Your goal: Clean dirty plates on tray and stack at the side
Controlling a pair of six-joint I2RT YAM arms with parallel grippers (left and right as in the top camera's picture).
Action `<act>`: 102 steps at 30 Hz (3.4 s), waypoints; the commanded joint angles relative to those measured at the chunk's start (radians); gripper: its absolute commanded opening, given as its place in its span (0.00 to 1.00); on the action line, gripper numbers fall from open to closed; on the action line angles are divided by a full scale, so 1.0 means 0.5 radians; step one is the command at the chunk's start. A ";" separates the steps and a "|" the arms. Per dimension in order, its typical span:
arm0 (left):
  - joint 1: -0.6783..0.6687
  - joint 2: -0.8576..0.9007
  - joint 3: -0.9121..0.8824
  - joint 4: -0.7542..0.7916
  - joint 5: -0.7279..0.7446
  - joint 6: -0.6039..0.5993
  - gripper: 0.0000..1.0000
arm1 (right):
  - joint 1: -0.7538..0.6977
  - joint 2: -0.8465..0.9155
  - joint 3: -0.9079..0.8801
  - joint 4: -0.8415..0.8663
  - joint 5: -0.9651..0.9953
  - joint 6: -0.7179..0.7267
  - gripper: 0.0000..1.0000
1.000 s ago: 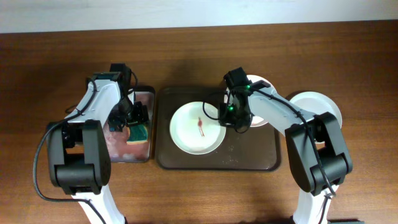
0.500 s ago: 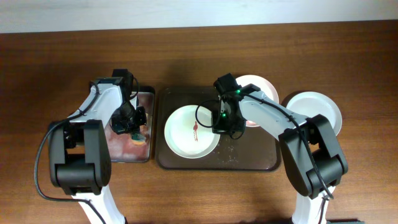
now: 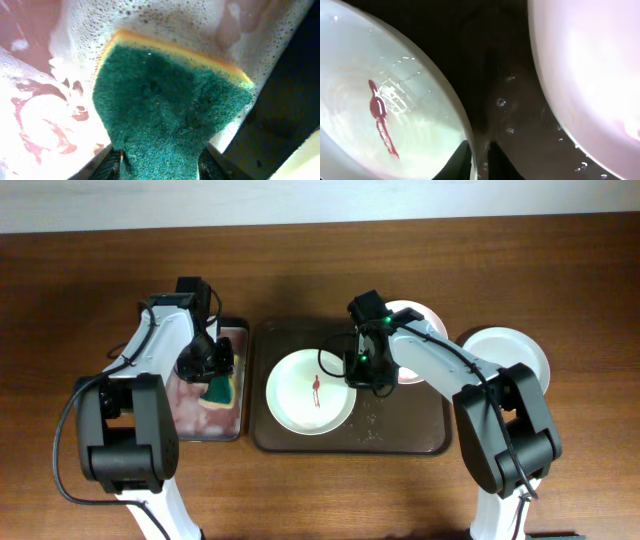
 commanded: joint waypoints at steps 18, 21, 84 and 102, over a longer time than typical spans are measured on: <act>0.004 -0.125 -0.070 -0.072 -0.026 0.005 0.00 | -0.002 -0.004 -0.024 -0.069 0.038 -0.022 0.09; 0.004 -0.340 -0.047 -0.023 -0.025 0.005 0.00 | -0.002 -0.004 -0.050 -0.051 0.037 -0.021 0.04; -0.035 -0.222 -0.194 0.264 0.446 0.006 0.00 | -0.003 -0.004 -0.053 -0.055 0.037 -0.022 0.04; -0.356 -0.377 0.042 0.198 0.829 -0.047 0.00 | -0.003 -0.004 -0.053 -0.055 0.037 -0.021 0.04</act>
